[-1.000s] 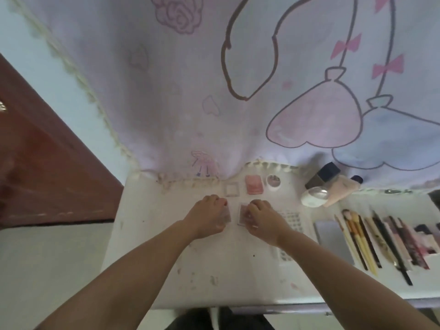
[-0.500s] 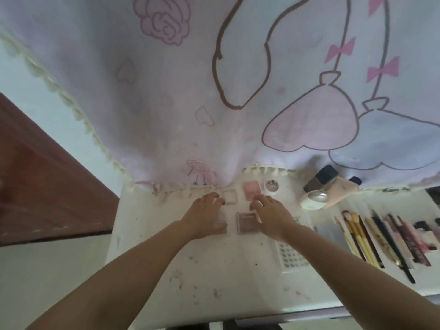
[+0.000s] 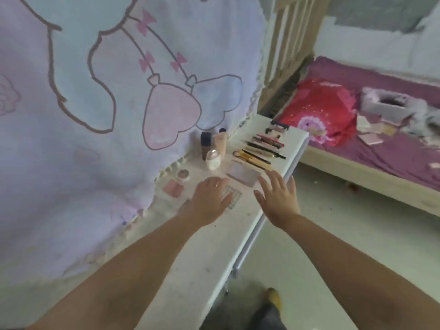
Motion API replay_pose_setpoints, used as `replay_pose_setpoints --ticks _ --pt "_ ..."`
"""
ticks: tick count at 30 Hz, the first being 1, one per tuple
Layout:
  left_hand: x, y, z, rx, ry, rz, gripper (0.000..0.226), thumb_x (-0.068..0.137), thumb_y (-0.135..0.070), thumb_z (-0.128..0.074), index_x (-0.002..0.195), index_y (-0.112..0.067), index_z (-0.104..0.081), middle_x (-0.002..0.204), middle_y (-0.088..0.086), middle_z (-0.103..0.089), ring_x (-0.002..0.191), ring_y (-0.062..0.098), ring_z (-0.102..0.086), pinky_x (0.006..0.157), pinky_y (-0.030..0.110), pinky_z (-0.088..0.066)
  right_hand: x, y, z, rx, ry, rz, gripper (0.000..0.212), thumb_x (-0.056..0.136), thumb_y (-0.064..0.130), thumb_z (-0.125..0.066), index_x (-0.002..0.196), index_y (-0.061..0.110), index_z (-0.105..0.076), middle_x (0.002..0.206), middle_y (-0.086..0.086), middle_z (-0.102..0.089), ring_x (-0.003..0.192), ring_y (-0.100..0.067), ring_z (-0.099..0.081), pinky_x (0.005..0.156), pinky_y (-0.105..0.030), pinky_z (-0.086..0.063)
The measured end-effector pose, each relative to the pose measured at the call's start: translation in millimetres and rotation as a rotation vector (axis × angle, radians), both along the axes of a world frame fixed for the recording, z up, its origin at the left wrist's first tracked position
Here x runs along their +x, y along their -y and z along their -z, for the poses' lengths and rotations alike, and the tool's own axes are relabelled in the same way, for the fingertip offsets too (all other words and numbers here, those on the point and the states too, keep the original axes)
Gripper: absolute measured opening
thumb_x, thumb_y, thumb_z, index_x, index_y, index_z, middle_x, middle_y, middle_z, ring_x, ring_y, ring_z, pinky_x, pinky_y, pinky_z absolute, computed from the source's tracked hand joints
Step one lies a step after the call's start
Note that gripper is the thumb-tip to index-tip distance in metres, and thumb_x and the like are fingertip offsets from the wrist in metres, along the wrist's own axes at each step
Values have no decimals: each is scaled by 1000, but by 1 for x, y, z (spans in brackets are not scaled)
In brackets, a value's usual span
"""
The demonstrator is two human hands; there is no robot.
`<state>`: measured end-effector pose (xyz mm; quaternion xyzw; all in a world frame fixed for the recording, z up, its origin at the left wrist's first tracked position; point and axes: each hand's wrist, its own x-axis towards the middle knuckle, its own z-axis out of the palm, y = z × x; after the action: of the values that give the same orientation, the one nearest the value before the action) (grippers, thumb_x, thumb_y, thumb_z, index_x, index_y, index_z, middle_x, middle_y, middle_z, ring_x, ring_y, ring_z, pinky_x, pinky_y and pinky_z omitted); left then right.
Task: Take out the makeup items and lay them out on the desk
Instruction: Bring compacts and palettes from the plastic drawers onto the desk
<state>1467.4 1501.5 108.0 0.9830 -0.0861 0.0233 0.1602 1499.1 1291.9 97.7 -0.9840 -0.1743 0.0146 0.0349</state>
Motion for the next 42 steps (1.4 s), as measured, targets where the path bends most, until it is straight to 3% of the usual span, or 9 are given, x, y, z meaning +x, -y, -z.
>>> replay_pose_setpoints --ticks 4,9,16,20,27,32,42 --pt "-17 100 18 2 -139 306 51 97 -41 -39 140 -12 -35 139 10 -44 128 27 -37 104 36 -28 -86 104 23 -30 -98 324 55 97 50 -12 147 28 -18 156 0 -16 146 -20 -9 116 -54 0" --pt "-66 218 43 175 -209 639 56 98 -46 -35 142 -11 -31 144 11 -39 132 26 -34 107 34 -26 -216 201 46 16 -216 711 55 98 50 -15 148 29 -16 157 0 -13 146 -18 -6 116 -54 2" --pt "-205 363 69 348 -277 1007 57 96 -50 -33 143 -19 -30 147 7 -36 134 24 -33 108 36 -26 -435 278 74 115 -321 1155 54 99 50 -15 149 29 -17 158 1 -13 146 -16 -5 116 -53 5" --pt "-312 429 83 443 -299 1154 55 96 -50 -32 141 -19 -32 144 8 -39 132 25 -36 106 38 -27 -558 309 84 188 -369 1306 54 99 49 -15 149 28 -17 158 0 -12 146 -17 -5 116 -51 4" --pt "-490 534 81 591 -256 1510 53 96 -50 -33 138 -18 -35 137 8 -45 127 27 -41 103 40 -33 -746 350 93 324 -380 1626 52 99 50 -16 146 28 -23 156 -2 -20 143 -22 -18 115 -44 -15" --pt "-578 616 70 636 -165 1688 54 96 -51 -31 140 -18 -33 139 9 -43 128 28 -40 105 42 -31 -836 379 90 412 -299 1840 52 99 50 -21 144 26 -29 152 -5 -29 138 -24 -29 107 -39 -30" --pt "-711 790 75 641 -106 1899 57 97 -51 -28 144 -19 -27 144 10 -38 132 29 -35 109 44 -27 -963 512 87 444 -302 2046 50 100 47 -23 142 21 -33 147 -8 -35 135 -27 -33 105 -42 -35"
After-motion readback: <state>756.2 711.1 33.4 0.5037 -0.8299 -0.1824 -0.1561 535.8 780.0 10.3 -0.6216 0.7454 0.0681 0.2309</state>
